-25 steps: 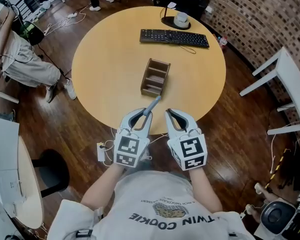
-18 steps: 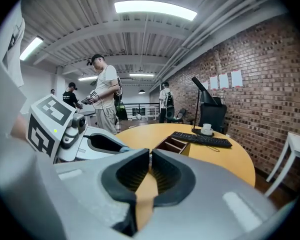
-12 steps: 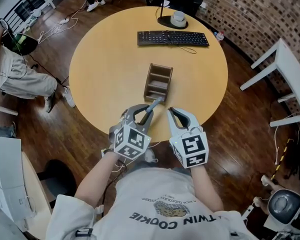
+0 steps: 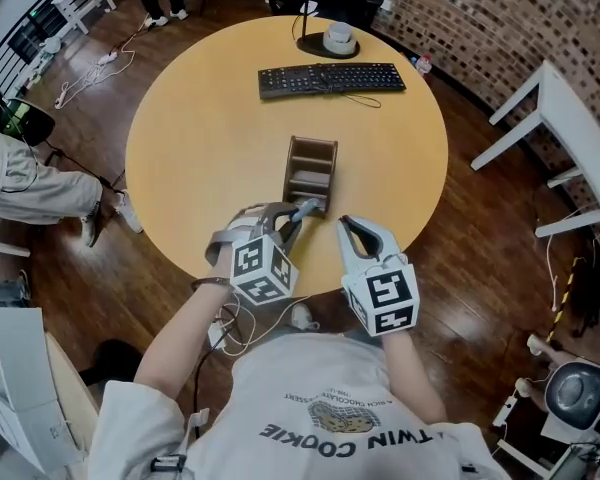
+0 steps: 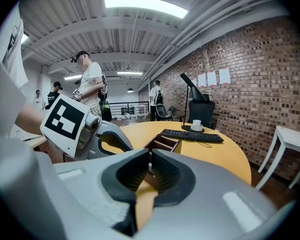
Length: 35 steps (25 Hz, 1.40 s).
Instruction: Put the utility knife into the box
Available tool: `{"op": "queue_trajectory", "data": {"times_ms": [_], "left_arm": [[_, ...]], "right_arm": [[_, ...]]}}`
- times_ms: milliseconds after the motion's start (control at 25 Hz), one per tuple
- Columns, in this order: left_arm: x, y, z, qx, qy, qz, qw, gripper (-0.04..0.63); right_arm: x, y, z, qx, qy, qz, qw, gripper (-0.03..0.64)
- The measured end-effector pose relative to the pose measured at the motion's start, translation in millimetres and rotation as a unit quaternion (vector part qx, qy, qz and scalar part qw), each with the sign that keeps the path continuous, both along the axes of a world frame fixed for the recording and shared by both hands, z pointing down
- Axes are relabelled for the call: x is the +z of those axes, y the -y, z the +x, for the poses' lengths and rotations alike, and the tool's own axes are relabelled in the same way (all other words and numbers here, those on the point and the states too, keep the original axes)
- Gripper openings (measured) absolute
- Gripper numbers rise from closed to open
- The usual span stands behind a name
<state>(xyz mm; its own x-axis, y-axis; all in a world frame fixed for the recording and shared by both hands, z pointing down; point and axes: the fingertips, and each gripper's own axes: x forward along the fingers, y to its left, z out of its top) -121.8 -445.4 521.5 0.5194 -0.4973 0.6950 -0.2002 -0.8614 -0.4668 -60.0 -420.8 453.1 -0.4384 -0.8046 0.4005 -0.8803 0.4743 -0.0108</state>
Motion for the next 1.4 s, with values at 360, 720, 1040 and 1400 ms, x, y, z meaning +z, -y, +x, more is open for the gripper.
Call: {"op": "queue_trajectory", "data": {"times_ms": [360, 720, 1040, 1400], "left_arm": [[19.8, 12.9, 14.2, 0.075, 0.09, 0.007, 0.9931, 0.071], [40.1, 21.9, 26.2, 0.1, 0.13, -0.004, 0.9864, 0.072], [39.4, 18.6, 31.6, 0.103, 0.122, 0.005, 0.9871, 0.09], [28.1, 14.9, 37.6, 0.085, 0.09, -0.004, 0.9923, 0.104]], "right_arm": [[4.7, -1.2, 9.3, 0.023, -0.001, -0.007, 1.0, 0.015], [7.9, -3.8, 20.9, 0.042, -0.002, -0.012, 0.999, 0.015], [11.1, -11.7, 26.0, 0.045, 0.001, -0.014, 0.999, 0.015], [8.7, -15.1, 29.1, 0.037, 0.006, -0.014, 0.999, 0.015]]}}
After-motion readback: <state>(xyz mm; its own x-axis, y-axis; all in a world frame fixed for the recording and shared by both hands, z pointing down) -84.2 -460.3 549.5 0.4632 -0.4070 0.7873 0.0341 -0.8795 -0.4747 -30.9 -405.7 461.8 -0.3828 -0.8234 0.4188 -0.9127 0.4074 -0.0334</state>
